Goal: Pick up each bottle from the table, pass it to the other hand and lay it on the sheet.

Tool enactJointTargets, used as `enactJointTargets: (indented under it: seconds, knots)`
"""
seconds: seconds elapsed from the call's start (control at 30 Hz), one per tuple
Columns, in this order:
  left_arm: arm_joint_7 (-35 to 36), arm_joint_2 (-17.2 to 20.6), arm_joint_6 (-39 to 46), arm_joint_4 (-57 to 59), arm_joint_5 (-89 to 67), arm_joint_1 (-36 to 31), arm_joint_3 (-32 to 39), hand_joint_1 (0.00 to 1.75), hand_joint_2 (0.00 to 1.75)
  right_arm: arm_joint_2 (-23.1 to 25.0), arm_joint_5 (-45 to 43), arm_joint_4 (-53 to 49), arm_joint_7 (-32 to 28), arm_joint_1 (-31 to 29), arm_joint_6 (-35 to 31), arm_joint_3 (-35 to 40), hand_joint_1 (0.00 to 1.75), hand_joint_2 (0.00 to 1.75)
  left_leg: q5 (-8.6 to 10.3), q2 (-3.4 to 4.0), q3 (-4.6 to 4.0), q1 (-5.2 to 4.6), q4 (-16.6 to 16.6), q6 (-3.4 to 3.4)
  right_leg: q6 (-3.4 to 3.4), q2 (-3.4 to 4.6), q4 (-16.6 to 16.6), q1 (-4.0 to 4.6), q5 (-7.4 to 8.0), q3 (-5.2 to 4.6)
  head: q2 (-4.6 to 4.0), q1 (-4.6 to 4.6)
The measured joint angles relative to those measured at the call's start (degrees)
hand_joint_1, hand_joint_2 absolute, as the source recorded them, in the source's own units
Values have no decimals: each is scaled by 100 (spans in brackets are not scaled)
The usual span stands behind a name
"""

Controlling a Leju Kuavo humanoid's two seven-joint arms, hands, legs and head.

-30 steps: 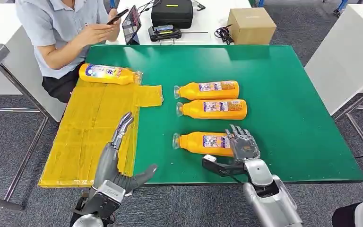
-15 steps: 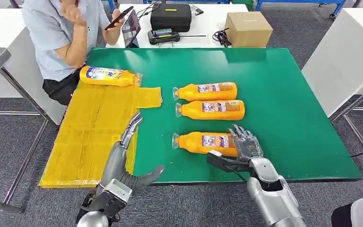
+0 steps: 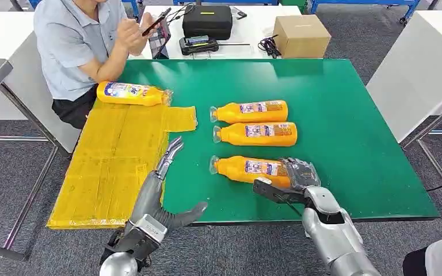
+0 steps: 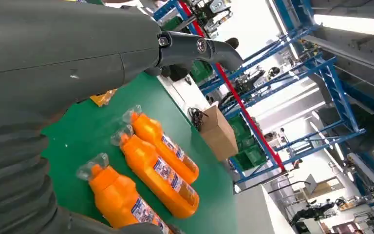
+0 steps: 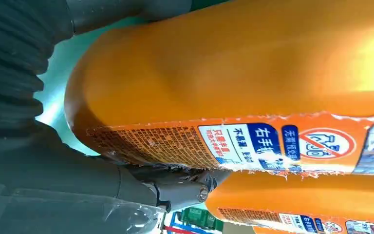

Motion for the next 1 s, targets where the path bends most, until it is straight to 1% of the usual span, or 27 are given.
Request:
enactJointTargets:
  seconds: [0.07, 0.1, 0.13, 0.43, 0.5, 0.53, 0.6, 0.63, 0.7, 0.77, 1.0]
  knots:
    - [0, 4, 0, 31, 6, -17, -7, 0, 175, -2, -15, 42, -2, -28, -15, 7, 166, 175, 0, 0, -1, 0, 0, 0, 0, 0, 0, 0, 0, 12, 0, 0]
    - [0, 4, 0, 40, 6, -19, -7, 0, 175, -2, -22, 55, -9, -35, -26, 7, 173, 175, 0, -1, -3, 0, 0, 0, 0, 0, 0, 0, 1, 31, 0, 0]
    - [0, 4, 0, 46, 6, -22, -9, 0, 175, -2, -29, 61, -9, -36, -35, 7, 175, 175, 0, 0, -4, 0, 0, 0, 1, 0, 0, 0, 1, 31, 0, -2]
    - [-109, 4, 37, 81, 168, -34, -9, 0, 175, 2, -125, 103, -31, -37, -123, 7, 175, 175, 0, -1, -5, 0, 0, 0, 0, 0, 0, 0, 1, 32, 0, -2]
    - [-155, 4, 37, 81, 365, -34, -2, 0, 175, 4, -350, 101, -219, -14, -160, -4, 175, 175, 0, 0, -6, 0, 0, 0, 0, 0, 0, 0, 1, 29, 0, -2]
    - [-181, 4, 57, 81, 519, -34, 4, 0, 175, 4, -614, 94, -386, 8, -140, -17, 175, 175, 0, 0, -6, 0, 1, 0, 0, 0, 0, 0, 1, 30, 0, -2]
    - [-132, 4, 89, 94, 969, -36, 39, 0, 175, -18, -1289, -20, -871, 156, -70, -107, 175, 175, -4, -2, -6, 1, 1, 0, 1, -1, 0, 1, -3, 5, 0, 0]
    - [-59, 0, 114, 110, 1207, -37, 63, 0, 175, -28, -1654, -138, -1072, 259, 0, -157, 175, 175, -10, -5, -10, 1, 1, -6, 1, -2, 0, 1, -3, 30, 0, 2]
    - [122, -2, 186, 182, 1721, -50, 100, 0, 175, -26, -2239, -436, -1346, 498, 155, -227, 175, 175, -10, -2, -18, 1, 1, -6, 2, 0, 0, 1, -1, 25, 0, 0]
    - [208, -13, 260, 258, 2089, -55, 150, 0, 175, -18, -2653, -781, -1478, 733, 262, -290, 175, 175, -10, -2, -26, 1, 1, -6, 1, 0, 1, 1, -1, 18, 0, 0]
    - [332, -44, 352, 446, 2980, -48, 280, 0, 175, 140, -3207, -1568, -1683, 1221, 428, -404, 175, 175, -3, -6, -73, 2, 1, -3, 1, -3, 5, 1, -1, -19, 0, -2]
